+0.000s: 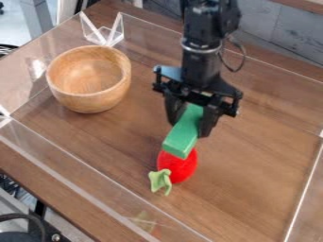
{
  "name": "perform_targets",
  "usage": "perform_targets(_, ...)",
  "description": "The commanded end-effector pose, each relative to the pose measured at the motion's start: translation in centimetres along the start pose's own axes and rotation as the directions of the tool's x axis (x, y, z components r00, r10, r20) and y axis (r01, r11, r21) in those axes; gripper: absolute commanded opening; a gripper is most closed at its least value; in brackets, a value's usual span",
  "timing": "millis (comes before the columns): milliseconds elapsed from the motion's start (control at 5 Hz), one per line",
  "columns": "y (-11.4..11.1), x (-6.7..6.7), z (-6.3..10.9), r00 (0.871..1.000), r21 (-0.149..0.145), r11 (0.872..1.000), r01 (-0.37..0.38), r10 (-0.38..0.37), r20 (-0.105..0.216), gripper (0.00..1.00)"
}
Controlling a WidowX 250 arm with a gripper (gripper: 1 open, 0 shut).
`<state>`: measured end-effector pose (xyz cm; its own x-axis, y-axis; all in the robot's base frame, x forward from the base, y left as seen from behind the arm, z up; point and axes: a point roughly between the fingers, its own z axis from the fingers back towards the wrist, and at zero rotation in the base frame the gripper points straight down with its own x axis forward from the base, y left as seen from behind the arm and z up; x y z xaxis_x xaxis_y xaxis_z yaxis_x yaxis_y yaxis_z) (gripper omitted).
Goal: Put the green stick in the brown bowl
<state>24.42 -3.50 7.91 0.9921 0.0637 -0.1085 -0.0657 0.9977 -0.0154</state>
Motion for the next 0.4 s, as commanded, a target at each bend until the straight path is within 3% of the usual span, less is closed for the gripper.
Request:
perform_targets(0, 0.2, 1.3, 1.9, 0.997, -0.019, 0.999, -0.029, 0.03, 0.064, 0.0)
perform_targets(200, -0.2, 2.4, 1.5, 0.997, -0.024, 0.998, -0.052, 0.054, 0.063, 0.0)
